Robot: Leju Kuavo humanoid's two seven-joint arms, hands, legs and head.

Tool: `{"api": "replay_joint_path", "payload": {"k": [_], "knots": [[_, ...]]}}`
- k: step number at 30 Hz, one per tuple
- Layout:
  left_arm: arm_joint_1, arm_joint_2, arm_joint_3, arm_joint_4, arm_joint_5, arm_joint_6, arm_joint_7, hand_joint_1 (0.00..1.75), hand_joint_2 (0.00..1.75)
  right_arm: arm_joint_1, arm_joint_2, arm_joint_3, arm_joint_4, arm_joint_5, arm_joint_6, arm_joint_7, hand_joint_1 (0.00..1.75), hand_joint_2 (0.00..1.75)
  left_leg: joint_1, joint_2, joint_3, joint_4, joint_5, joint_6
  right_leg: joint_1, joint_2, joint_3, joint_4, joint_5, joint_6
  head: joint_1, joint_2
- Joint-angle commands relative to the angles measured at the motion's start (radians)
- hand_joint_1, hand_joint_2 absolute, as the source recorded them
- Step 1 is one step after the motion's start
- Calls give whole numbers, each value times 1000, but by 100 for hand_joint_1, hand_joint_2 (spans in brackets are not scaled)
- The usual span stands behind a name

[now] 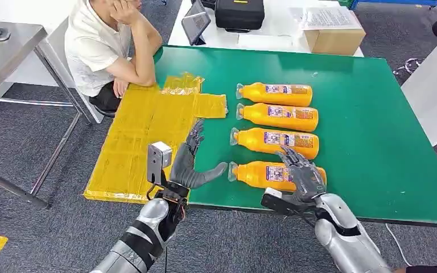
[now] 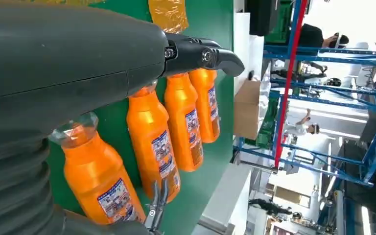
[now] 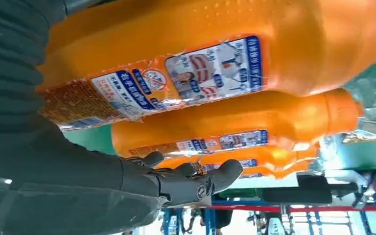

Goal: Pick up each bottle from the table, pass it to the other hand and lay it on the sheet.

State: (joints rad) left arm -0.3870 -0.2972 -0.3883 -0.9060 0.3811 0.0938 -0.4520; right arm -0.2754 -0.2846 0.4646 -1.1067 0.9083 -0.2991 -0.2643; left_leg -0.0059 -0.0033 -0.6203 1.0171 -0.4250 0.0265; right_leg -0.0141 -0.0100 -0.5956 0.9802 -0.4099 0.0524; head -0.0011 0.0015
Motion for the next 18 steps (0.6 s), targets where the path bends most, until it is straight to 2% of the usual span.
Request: {"api": "replay_joint_path", "payload": {"k": [1, 7, 10, 18], "knots": [[-21, 14, 13, 30, -1, 4, 7, 0, 175, -51, -14, 19, 73, 17, -4, 17, 0, 175, 0, 2, 5, 0, -2, -2, 0, 3, 4, 0, -1, -2, 0, 0], [-18, 15, 17, 24, -3, 2, 11, 0, 175, -87, -17, 14, 154, 3, 67, 43, 0, 175, 0, 2, 5, -1, -1, -2, 0, 3, 4, -1, -1, -2, 0, 0], [-16, 17, 22, 23, -6, 2, 15, 0, 175, -106, -51, 42, 182, 10, 149, 93, 0, 175, 0, 3, 4, 0, -2, -2, 0, 3, 3, 0, -1, -2, 0, 0], [-19, 18, 32, 22, -6, -2, 21, 0, 175, -133, -85, 76, 205, -11, 243, 131, 0, 175, 1, 1, 4, -1, -1, -2, 1, 1, 4, -1, -1, -2, 0, 0]]}}
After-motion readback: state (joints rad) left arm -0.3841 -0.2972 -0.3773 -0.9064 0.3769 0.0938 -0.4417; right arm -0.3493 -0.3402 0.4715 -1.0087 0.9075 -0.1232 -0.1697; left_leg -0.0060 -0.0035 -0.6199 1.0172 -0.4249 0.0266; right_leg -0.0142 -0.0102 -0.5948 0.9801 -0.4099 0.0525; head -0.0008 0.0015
